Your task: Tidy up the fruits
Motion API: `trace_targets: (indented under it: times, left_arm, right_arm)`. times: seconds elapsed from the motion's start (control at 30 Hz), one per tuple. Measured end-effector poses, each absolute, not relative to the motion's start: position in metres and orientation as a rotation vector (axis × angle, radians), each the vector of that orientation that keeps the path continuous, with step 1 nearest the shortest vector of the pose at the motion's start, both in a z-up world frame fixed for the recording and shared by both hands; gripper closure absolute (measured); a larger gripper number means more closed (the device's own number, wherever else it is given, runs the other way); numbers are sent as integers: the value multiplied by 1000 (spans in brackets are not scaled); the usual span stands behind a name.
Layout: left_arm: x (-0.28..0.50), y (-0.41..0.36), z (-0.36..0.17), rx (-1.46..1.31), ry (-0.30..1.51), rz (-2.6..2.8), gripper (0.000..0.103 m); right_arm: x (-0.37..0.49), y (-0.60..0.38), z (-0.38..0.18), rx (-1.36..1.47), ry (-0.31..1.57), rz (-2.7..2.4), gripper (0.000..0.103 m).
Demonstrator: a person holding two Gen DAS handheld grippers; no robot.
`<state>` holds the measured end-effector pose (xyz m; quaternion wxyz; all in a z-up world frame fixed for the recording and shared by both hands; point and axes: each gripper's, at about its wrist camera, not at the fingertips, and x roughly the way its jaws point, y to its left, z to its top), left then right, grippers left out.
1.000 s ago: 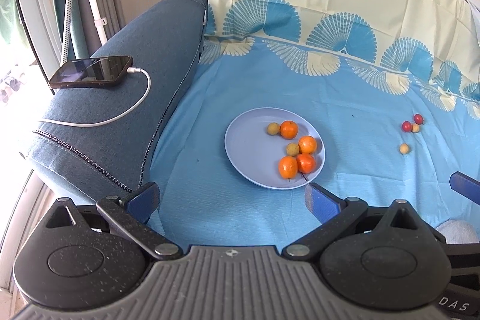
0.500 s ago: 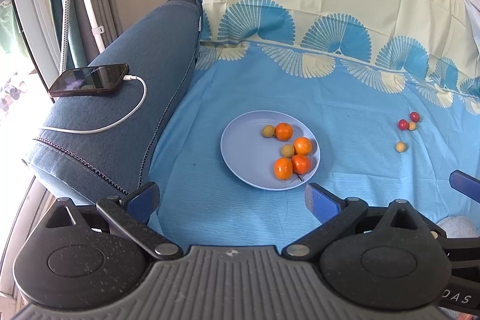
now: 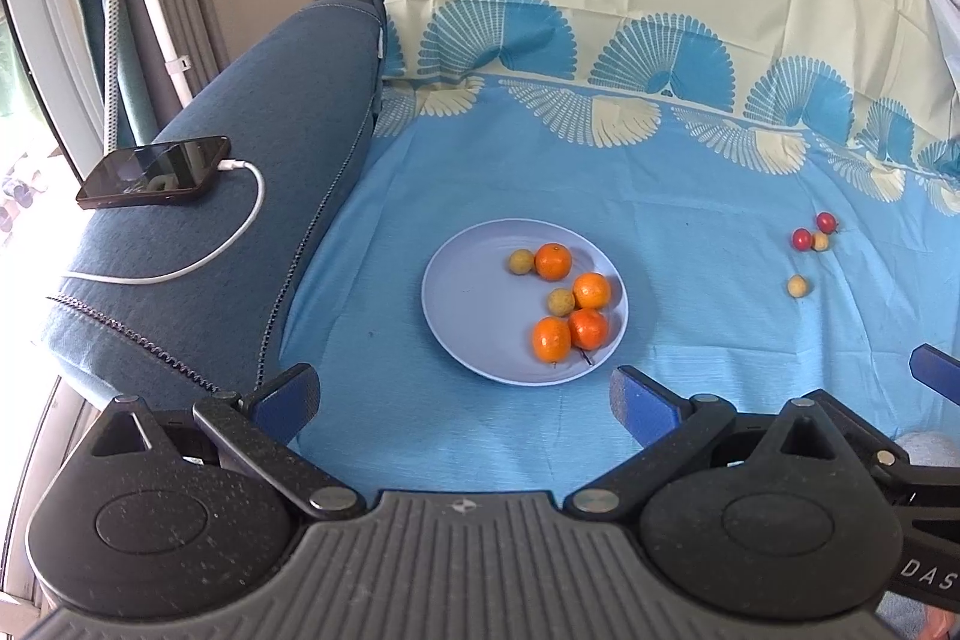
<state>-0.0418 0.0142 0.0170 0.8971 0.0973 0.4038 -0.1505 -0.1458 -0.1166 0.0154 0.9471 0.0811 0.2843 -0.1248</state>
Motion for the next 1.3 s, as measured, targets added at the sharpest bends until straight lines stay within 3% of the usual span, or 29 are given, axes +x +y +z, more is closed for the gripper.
trace_targets:
  times: [0.7,1.03,1.3]
  left_arm:
    - [-17,-77,-1,307,907,-382,0]
    - [-8,-176,-30,400,920,-505,0]
    - [19,-294,-92,484,921,-643,0]
  right_arm:
    - [-160,-209,-16,287,568,-468,2]
    - [-177,-291,-44,346,570,-661,2]
    - [-145,-390,-82,267,584,-725,2]
